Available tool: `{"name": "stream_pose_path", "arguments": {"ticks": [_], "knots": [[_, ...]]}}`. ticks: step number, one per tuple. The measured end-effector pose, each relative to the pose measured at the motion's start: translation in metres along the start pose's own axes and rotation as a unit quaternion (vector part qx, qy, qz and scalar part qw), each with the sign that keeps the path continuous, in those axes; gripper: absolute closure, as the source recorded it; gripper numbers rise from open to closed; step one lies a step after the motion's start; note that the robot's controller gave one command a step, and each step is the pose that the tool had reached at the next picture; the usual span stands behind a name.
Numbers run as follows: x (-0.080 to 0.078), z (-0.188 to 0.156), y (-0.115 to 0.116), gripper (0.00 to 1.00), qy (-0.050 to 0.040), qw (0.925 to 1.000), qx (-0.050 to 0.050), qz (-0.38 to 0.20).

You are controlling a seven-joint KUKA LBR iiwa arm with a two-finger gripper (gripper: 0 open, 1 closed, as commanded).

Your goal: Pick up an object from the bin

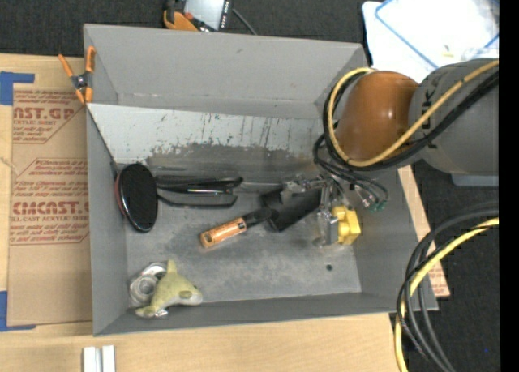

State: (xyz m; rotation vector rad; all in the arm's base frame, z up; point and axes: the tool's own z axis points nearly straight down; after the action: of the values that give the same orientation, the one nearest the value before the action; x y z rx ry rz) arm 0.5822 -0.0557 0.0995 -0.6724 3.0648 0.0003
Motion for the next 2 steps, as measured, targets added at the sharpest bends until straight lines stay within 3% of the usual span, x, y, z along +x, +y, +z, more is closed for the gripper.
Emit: {"name": "stream_pose_path", "arguments": {"ticks": [1,2], "knots": [[0.002,0.030,-0.012,0.00,-0.0034,0.9914,0.000,0.131],[0.010,0.029,0.002,1.00,-0.0025,0.9992,0.001,0.040]]}}
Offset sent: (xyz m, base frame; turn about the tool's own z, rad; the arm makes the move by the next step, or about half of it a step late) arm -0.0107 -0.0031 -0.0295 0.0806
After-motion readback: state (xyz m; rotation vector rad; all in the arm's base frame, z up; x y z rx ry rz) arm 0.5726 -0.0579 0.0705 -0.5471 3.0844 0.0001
